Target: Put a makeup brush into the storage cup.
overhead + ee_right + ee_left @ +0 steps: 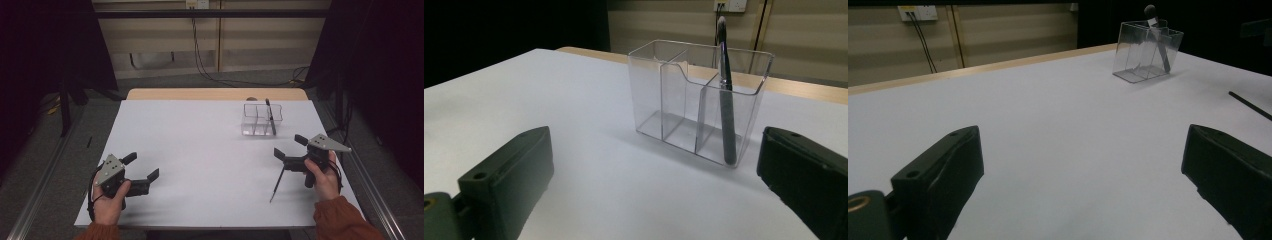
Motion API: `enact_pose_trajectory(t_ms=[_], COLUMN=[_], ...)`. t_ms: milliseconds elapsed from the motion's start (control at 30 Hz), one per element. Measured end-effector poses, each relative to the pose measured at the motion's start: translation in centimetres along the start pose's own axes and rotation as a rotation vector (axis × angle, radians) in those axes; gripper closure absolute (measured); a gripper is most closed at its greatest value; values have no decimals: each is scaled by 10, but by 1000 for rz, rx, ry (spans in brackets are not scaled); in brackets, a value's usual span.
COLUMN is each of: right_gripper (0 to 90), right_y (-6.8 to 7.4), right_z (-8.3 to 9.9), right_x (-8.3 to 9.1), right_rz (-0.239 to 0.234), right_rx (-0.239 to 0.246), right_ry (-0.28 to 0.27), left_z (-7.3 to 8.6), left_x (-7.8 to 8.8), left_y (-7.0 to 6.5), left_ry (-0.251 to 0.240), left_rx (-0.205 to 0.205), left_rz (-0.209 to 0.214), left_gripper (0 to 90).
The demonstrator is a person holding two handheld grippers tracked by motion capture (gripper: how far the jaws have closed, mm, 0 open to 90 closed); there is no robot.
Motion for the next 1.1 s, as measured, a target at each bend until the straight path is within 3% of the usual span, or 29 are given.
enact_pose_trajectory(t_ms=[433, 900, 1100], right_gripper=[8, 10, 12], right_y=[8, -4, -1], right_z=[14, 23, 29], right_x=[22, 47, 52], right_rz=[4, 55, 49], right_rx=[25, -31, -30], right_ry=[-1, -19, -5], left_z=[5, 8, 6], left_x=[8, 9, 12], left_y=[-1, -3, -7], left_ry=[7, 17, 4], left_rx=[7, 11, 8], left_rz=[-9, -4, -4], left_gripper=[33, 33, 33])
Point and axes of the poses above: each handheld gripper's, and its own axes: x roughly backward along the jaws, z roughly out of its underside, y roughly to its left, the point moved 3 cm from there along -x, roughly forward along the jaws, and after that the axes turned 14 degrees about z, right-handed, at the moved point
